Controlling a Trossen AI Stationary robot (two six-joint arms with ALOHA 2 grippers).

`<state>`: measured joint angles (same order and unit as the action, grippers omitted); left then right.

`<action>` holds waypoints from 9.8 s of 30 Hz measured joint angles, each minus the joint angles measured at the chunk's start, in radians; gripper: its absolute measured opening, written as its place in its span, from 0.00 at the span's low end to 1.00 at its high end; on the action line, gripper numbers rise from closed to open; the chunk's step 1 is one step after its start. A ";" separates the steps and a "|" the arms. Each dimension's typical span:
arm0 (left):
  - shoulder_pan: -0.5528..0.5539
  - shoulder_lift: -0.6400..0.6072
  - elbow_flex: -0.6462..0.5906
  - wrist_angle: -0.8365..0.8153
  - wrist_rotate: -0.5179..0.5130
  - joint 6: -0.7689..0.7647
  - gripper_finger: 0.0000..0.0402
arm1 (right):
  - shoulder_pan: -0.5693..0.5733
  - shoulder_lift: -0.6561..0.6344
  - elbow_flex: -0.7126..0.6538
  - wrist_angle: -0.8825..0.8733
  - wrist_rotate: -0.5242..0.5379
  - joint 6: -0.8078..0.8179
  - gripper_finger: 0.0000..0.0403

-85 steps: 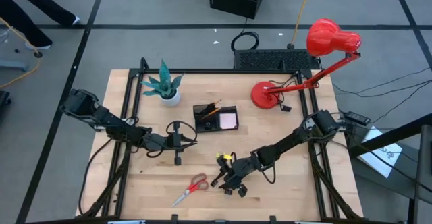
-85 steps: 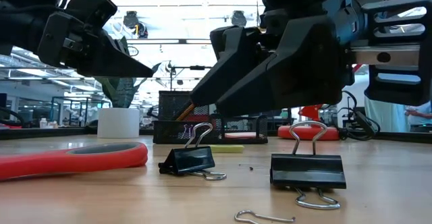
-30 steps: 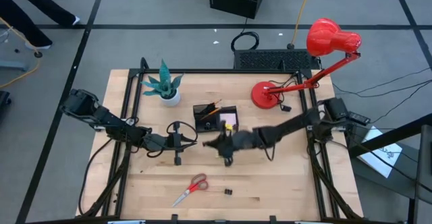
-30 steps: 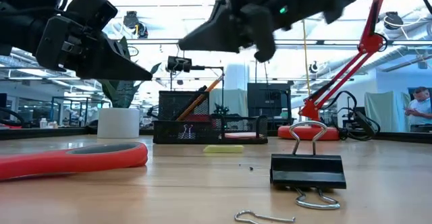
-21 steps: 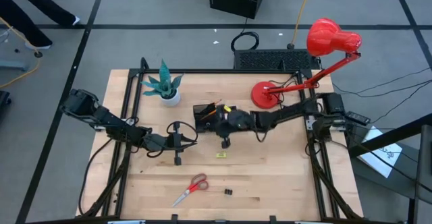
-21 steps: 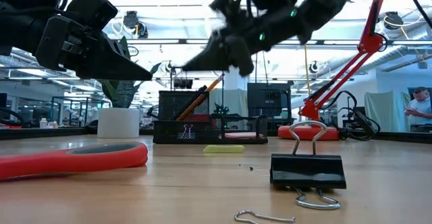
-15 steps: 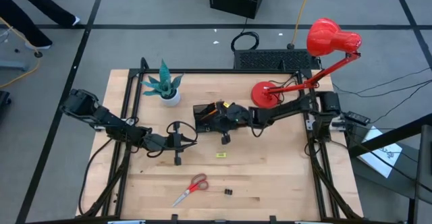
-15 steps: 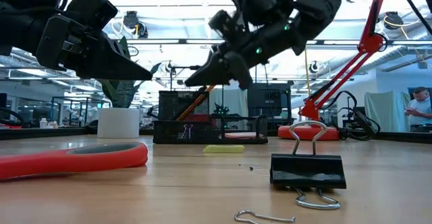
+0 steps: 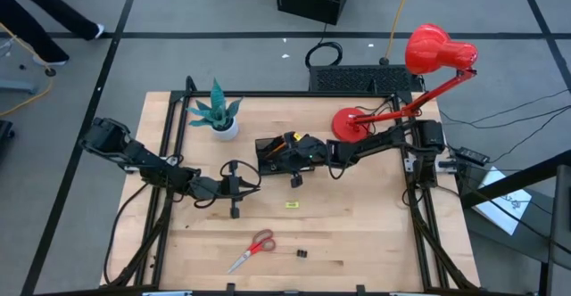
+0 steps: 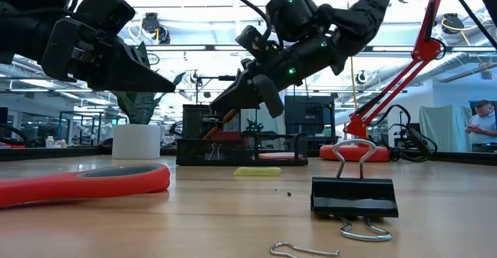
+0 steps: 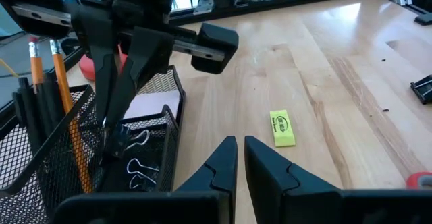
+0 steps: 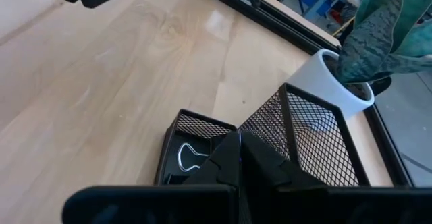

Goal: Pick and place office supplies into organizer
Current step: Put the black binder clip into the black desk organizer

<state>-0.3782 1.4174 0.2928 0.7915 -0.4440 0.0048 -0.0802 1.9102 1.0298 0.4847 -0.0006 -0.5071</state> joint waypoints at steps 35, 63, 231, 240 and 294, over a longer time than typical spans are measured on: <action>0.000 0.000 0.000 0.035 0.079 -0.030 0.09 | 0.174 -0.215 -0.008 -0.234 -0.009 0.105 0.13; -0.098 0.389 0.648 -0.538 0.342 -0.207 0.09 | 0.259 -0.844 -0.720 0.155 0.182 0.284 0.00; -0.004 0.822 0.994 -0.316 0.631 -0.017 0.07 | 0.229 -0.844 -0.733 0.146 0.183 0.334 0.00; -0.007 0.815 0.995 -0.275 0.624 0.087 0.03 | 0.229 -0.844 -0.733 0.128 0.183 0.335 0.00; 0.249 0.277 0.640 -0.891 -0.031 -0.083 0.27 | 0.230 -0.844 -0.733 0.117 0.180 0.365 0.00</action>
<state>-0.1288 1.6943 0.9325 -0.0994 -0.4748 -0.0784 0.1501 1.0664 0.2970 0.6014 0.1791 -0.1425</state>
